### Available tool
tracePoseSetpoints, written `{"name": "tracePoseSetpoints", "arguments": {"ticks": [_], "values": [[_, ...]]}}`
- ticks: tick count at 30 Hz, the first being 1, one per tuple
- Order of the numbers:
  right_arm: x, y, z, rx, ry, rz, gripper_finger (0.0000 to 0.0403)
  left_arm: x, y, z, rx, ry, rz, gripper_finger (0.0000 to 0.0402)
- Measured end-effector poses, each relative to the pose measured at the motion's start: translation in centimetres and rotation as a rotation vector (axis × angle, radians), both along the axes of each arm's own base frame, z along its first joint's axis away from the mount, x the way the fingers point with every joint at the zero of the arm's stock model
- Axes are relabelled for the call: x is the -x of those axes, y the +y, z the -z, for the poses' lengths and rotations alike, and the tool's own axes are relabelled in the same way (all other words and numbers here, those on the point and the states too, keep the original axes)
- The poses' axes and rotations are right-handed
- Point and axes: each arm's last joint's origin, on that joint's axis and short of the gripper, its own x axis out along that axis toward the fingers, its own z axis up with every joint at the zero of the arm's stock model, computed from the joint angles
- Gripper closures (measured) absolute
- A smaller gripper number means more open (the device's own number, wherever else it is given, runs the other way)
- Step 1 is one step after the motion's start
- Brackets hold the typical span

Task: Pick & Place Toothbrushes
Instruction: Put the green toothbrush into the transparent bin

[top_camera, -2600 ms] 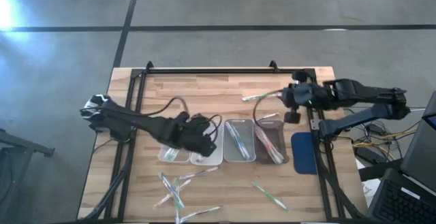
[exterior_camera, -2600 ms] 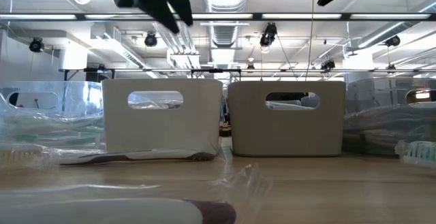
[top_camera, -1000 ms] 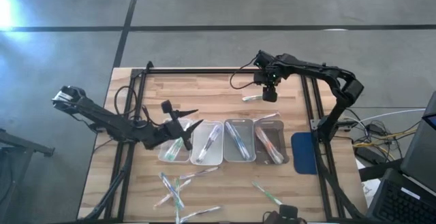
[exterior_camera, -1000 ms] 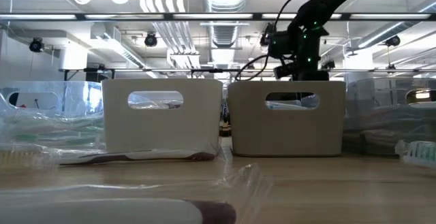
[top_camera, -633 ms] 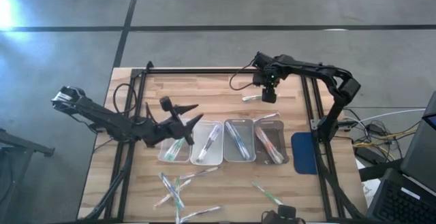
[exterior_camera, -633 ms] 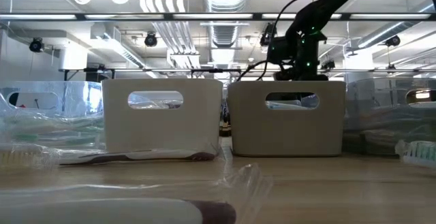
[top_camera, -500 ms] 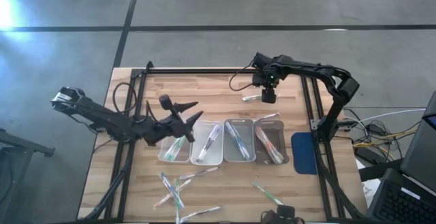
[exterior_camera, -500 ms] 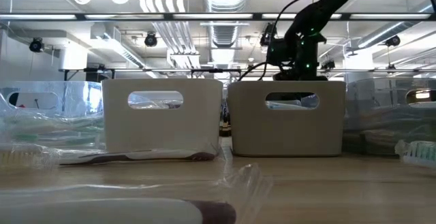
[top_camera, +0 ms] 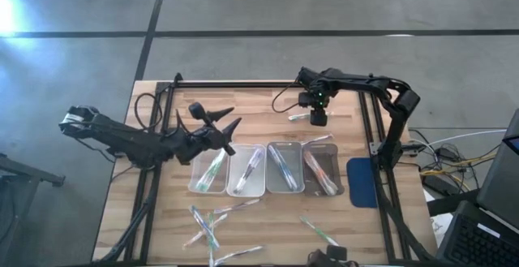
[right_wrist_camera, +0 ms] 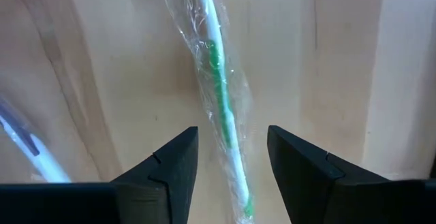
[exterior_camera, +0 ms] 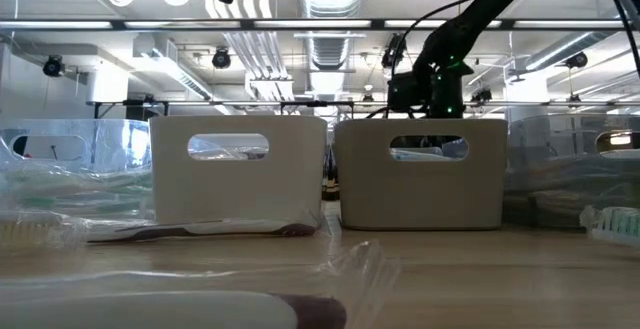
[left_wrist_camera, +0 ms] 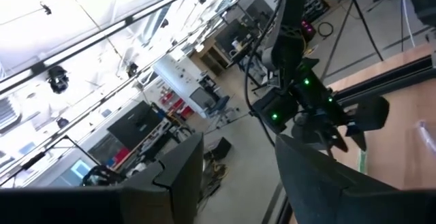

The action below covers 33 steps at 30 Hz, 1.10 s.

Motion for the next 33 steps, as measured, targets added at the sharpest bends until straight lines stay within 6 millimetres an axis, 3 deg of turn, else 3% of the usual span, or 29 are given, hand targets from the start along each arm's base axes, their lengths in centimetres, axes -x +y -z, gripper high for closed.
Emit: {"name": "tracePoseSetpoints", "arguments": {"ticks": [13,23,33], "values": [[-0.5,-0.2,3.0,-0.090,0.041,0.022,0.0226,-0.2,0.5,0.0,-0.025,0.001,0.044,0.0213],[-0.6,-0.5,4.2,-0.107,0.072,0.015,0.0308,-0.4,1.2,-0.1,-0.036,-0.004,0.060,0.0213],[-0.5,-0.2,2.9,-0.085,0.032,0.019,0.0384,-0.5,1.6,-0.2,-0.041,-0.014,0.097,0.0213]]}}
